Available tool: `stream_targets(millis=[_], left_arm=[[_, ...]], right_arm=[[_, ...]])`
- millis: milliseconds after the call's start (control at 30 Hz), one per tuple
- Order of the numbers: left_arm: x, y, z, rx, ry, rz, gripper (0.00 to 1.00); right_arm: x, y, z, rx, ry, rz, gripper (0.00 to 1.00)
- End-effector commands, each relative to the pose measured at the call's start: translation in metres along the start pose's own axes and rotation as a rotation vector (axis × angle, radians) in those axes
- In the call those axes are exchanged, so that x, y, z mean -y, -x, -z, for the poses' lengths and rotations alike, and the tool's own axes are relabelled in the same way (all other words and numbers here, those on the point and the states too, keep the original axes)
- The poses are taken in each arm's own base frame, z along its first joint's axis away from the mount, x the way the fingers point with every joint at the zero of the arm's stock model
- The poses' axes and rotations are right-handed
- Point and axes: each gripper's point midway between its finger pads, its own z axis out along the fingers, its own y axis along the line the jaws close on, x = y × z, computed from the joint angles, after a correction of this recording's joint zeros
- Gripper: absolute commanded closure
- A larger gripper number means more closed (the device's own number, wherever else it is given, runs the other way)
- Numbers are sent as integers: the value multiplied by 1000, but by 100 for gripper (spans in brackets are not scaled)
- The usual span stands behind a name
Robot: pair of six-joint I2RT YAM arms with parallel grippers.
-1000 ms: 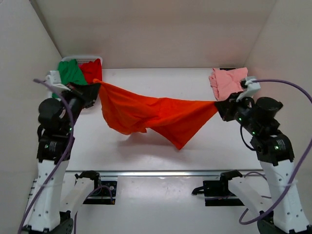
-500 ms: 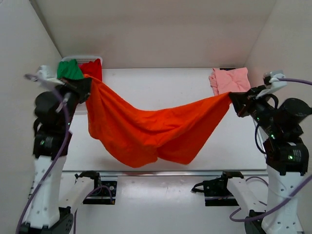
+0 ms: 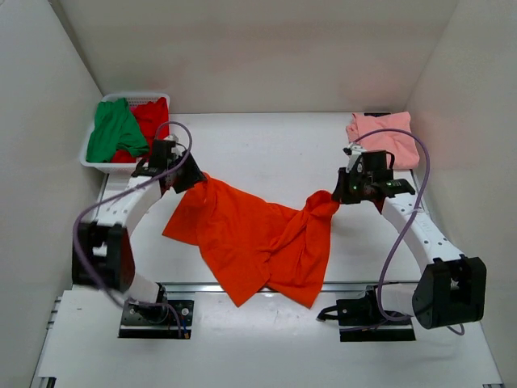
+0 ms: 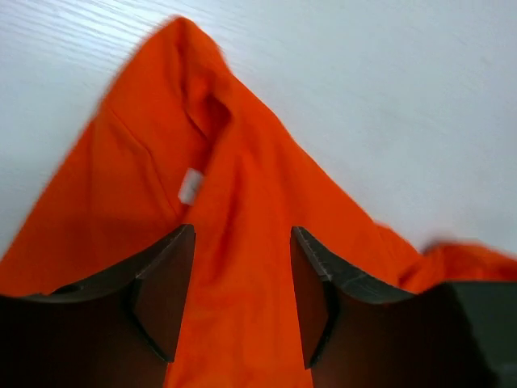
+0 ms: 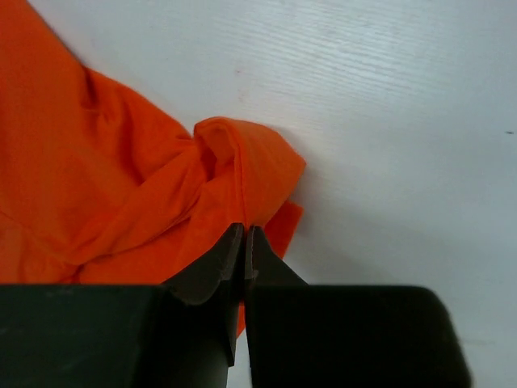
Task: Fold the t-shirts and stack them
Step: Flatten out the tshirt
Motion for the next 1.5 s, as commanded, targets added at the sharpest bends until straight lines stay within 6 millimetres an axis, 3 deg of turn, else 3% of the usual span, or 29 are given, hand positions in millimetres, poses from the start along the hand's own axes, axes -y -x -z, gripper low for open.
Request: stream_targets(millis=[0, 33, 67, 100, 167, 267, 367, 533, 600, 833, 1000, 1100, 1300, 1467], left_arm=[[43, -31, 70, 23, -185, -163, 39], [41, -59, 82, -17, -200, -186, 35], [31, -85, 80, -69, -190, -183, 31], [35, -104, 92, -94, -226, -196, 30], [21, -158, 100, -210, -249, -189, 30], [-3, -207, 108, -334, -235, -187, 29], [-14, -240, 116, -431, -267, -198, 29], [0, -286, 134, -575, -337, -288, 28], [-4, -305, 136, -636, -322, -291, 28], [-21, -322, 130, -677, -237, -352, 27], [-10, -346, 135, -765, -260, -414, 28], [-15, -358, 133, -805, -213, -465, 28], [-19, -357, 120, -790, -169, -467, 27], [-8, -357, 109, -743, -159, -454, 29]], right_arm=[[16, 40, 4, 150, -47, 42, 100], [21, 35, 1, 134, -62, 38, 100], [24, 32, -1, 120, -77, 39, 100], [26, 29, -1, 110, -86, 42, 100], [29, 27, -4, 100, -91, 42, 100], [26, 23, -5, 93, -94, 50, 100], [24, 21, -6, 92, -93, 42, 100], [19, 14, -11, 85, -81, 32, 100], [17, 12, -14, 79, -76, 24, 100], [14, 14, -12, 95, -67, 17, 100], [15, 11, -13, 92, -65, 23, 100], [21, 11, -10, 98, -79, 14, 100], [22, 15, -4, 122, -72, 11, 100], [26, 13, -5, 120, -71, 7, 100]])
